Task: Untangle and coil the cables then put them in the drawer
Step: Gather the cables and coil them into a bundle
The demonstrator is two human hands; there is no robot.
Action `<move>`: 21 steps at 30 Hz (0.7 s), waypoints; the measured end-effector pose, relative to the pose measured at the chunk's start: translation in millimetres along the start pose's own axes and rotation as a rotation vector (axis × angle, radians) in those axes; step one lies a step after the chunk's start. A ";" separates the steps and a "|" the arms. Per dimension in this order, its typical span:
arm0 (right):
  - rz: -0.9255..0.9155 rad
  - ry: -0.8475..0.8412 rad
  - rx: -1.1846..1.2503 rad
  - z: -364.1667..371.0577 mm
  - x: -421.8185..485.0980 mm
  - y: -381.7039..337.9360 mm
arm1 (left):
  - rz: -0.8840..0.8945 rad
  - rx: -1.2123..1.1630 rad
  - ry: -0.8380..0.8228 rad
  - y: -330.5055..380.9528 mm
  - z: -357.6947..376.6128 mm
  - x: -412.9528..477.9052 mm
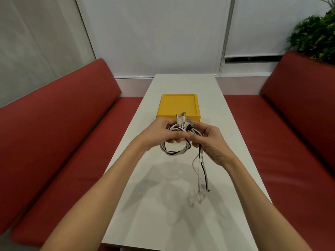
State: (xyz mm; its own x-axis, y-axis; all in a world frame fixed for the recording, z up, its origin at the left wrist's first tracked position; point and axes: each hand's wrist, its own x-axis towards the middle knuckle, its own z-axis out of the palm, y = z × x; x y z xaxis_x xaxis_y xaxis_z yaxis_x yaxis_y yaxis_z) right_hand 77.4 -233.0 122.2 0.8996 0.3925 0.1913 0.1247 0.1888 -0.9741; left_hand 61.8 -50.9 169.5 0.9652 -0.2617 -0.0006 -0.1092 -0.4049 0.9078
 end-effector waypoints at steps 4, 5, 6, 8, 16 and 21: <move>-0.038 0.090 0.137 -0.5 2.4 2.8 | 0.093 -0.166 0.160 -6.3 11.4 2.5; -0.034 0.135 0.177 -0.2 3.1 4.0 | 0.095 -0.217 0.190 -7.4 15.0 2.4; -0.028 0.180 0.197 1.0 3.4 4.9 | 0.100 -0.256 0.224 -8.6 18.2 2.7; -0.013 0.245 0.149 3.5 2.9 8.1 | 0.107 -0.302 0.295 -10.3 22.5 3.2; -0.031 0.154 -0.162 4.5 -4.9 -1.7 | 0.063 -0.317 0.369 -22.2 21.9 4.7; -0.083 0.092 -0.419 3.4 -6.4 -4.8 | -0.053 -0.349 0.252 -25.0 18.0 5.5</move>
State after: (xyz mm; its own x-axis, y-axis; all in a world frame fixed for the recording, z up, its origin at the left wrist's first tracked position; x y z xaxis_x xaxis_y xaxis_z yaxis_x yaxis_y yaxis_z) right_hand 69.6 -233.4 126.1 0.9105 0.3059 0.2783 0.3404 -0.1722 -0.9244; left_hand 65.6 -58.0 139.3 0.9999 -0.0088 0.0120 -0.0126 -0.0800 0.9967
